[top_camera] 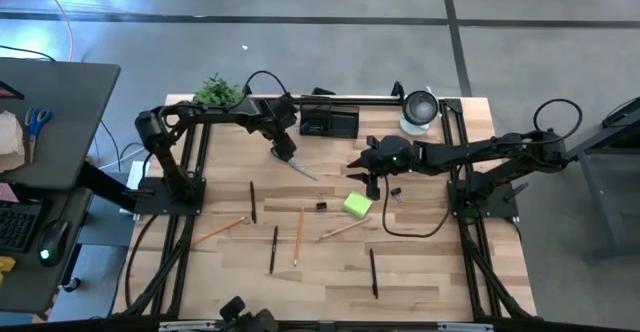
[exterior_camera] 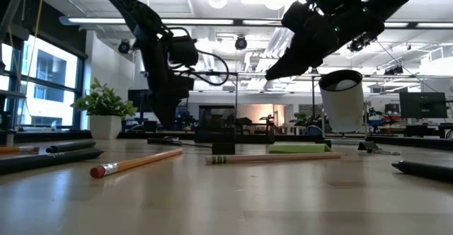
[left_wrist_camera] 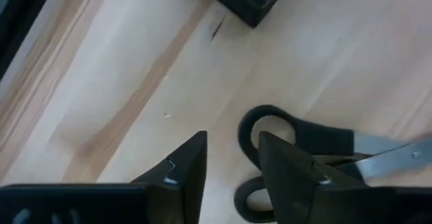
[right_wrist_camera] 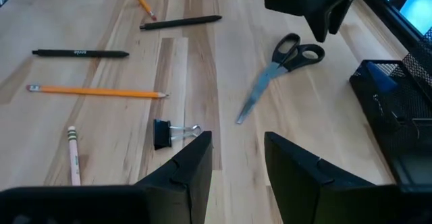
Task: Pick and place office supplies into organizer
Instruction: Put the black scissors into the black desk organizer
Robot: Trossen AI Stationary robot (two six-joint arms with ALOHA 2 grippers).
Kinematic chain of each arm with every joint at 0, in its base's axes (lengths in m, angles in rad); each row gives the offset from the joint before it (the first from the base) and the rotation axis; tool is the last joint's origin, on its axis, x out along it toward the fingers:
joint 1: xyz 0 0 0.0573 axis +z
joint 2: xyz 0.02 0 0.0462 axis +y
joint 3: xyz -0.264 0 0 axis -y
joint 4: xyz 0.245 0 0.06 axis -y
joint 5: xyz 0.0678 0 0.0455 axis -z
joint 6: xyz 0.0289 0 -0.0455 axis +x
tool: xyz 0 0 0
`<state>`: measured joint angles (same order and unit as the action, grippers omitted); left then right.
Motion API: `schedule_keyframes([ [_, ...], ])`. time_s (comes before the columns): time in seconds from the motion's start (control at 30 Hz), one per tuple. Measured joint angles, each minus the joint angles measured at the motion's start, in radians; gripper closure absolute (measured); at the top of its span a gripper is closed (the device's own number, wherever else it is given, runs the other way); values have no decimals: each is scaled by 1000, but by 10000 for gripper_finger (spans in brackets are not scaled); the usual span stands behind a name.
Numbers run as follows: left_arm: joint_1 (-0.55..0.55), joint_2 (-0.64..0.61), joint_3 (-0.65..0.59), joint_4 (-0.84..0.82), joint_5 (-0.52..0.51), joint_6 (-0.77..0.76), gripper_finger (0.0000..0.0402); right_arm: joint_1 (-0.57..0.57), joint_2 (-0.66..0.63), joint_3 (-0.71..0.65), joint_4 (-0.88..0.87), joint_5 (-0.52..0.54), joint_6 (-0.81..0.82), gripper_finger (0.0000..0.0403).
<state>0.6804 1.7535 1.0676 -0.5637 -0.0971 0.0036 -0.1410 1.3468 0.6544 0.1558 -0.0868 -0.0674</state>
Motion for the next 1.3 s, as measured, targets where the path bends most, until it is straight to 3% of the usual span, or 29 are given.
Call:
schedule_keyframes([
  [0.6,-16,51,-1,32,7,-19,351,1,0,0,11,-39,41,272],
  [1.3,-85,104,2,44,9,-43,348,19,0,0,0,-27,2,272],
])
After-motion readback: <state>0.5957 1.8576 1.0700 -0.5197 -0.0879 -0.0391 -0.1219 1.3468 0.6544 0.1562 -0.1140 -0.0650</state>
